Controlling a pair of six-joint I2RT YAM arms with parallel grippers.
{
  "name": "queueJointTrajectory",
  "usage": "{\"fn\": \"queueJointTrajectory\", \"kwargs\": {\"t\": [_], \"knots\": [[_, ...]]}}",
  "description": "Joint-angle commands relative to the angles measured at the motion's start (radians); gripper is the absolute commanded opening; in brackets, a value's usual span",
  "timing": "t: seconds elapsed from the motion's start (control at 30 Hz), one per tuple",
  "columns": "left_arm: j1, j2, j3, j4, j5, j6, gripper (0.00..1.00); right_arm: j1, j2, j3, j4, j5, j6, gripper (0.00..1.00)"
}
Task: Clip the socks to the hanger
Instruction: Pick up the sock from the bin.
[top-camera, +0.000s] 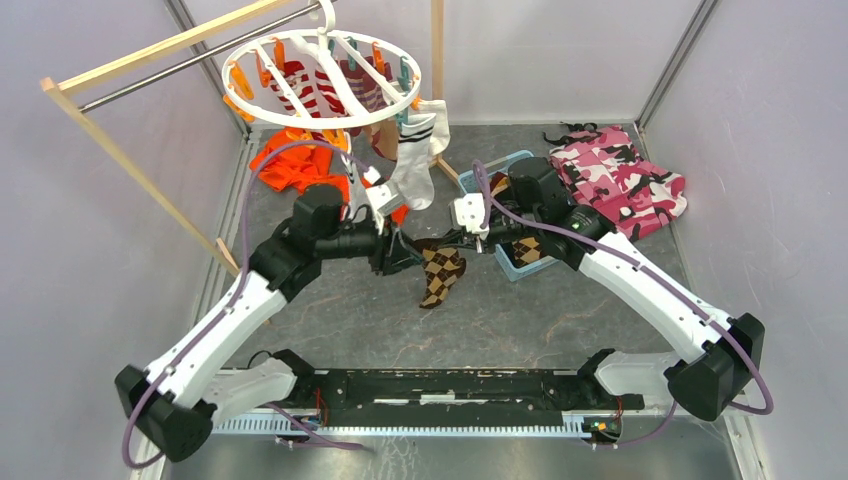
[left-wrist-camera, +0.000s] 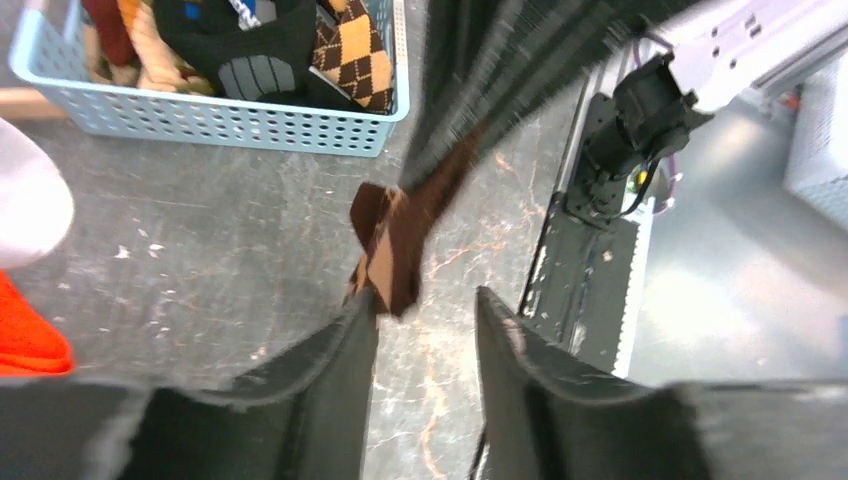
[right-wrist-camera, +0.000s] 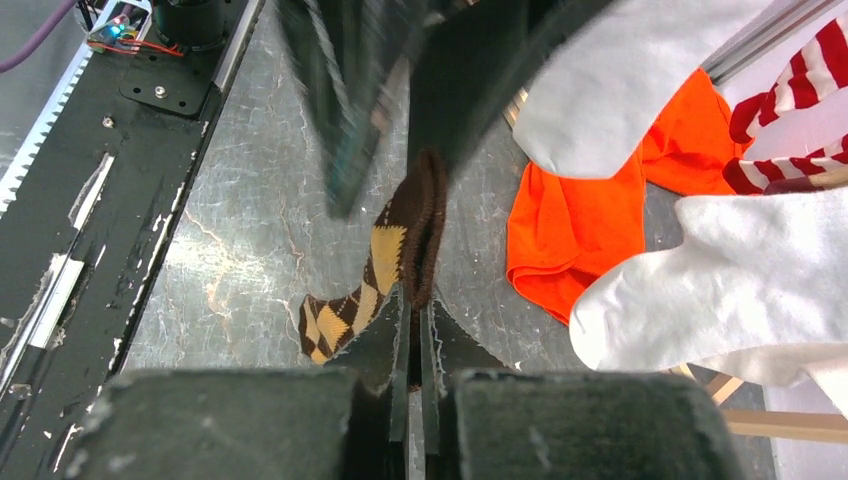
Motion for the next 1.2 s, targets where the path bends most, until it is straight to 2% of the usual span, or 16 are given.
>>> {"fn": "queueJointTrajectory", "kwargs": {"t": [0.0,0.1,0.2,0.4,0.5,0.63,0.83,1.03,1.17], "knots": [[0.011,-0.158,-0.059,0.016,-0.02,0.1,0.54,-0.029,-0.005,0.011,0.012,-0.078,0.029,0.0],[0.018,-0.241,-0.086,0.019,-0.082,0.093,0.68,-0.044,-0.004,0.001,0.025,-0.098,0.038,0.0],[0.028,-0.271,-0.058,-0.015,-0.137,0.092,0.74,-0.051,-0.003,-0.003,0.036,-0.106,0.044,0.0],[0.036,-0.267,0.077,-0.194,-0.233,0.156,0.9,-0.054,-0.002,-0.005,0.056,-0.1,0.058,0.0],[0.037,-0.3,0.081,-0.23,-0.318,0.192,0.97,-0.054,0.0,-0.004,0.068,-0.092,0.06,0.0],[0.037,-0.377,0.024,-0.164,-0.431,0.214,1.0,-0.055,-0.002,-0.003,0.081,-0.089,0.063,0.0],[0.037,-0.475,-0.096,-0.036,-0.514,0.146,1.0,-0.055,-0.005,-0.009,0.056,-0.086,0.027,0.0],[0.037,-0.599,-0.191,0.01,-0.616,0.048,1.0,-0.054,-0.012,-0.03,0.061,-0.061,-0.014,0.0],[0.036,-0.682,-0.247,0.017,-0.697,0.016,1.0,-0.055,-0.012,-0.052,0.109,-0.042,0.032,0.0]]}}
